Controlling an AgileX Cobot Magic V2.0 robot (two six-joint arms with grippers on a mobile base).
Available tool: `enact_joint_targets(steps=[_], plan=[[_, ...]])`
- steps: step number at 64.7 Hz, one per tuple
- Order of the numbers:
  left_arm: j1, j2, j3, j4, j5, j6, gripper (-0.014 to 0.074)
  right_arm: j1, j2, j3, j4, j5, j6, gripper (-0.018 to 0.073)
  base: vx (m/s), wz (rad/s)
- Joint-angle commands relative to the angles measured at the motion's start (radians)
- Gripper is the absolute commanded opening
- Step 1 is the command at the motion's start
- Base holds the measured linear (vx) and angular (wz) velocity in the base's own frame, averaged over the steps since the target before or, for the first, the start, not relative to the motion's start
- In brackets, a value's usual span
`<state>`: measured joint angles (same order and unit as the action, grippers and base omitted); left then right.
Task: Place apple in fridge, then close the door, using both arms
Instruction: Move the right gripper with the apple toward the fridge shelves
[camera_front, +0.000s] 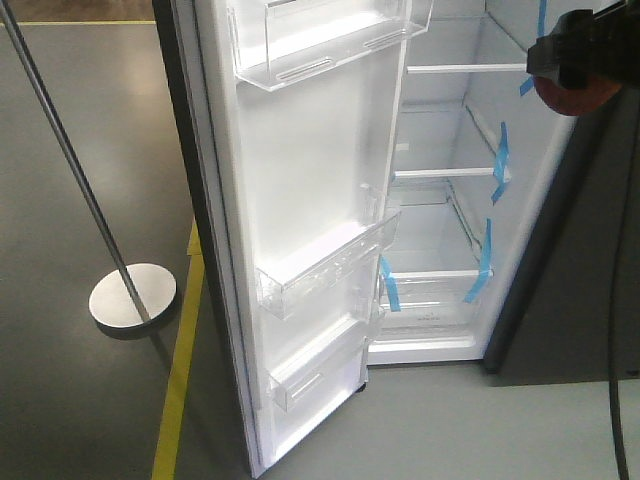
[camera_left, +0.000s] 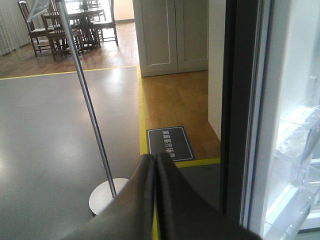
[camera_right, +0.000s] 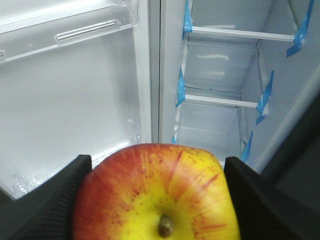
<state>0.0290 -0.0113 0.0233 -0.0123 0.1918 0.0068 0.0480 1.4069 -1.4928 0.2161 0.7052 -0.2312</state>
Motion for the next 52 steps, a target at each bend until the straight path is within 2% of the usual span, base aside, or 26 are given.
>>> enact_joint_targets(steps=[1,52], plan=[[-0.008,-0.015,-0.017,-0.010,-0.068,0.000,-0.0006,0.001,-0.033,-0.030,0.007,-0.079,-0.004,0.0171,0.13,0.01],[-0.008,-0.015,-0.017,-0.010,-0.068,0.000,-0.0006,0.001,-0.033,-0.030,0.007,-0.079,-0.004,0.0171,0.09,0.00]])
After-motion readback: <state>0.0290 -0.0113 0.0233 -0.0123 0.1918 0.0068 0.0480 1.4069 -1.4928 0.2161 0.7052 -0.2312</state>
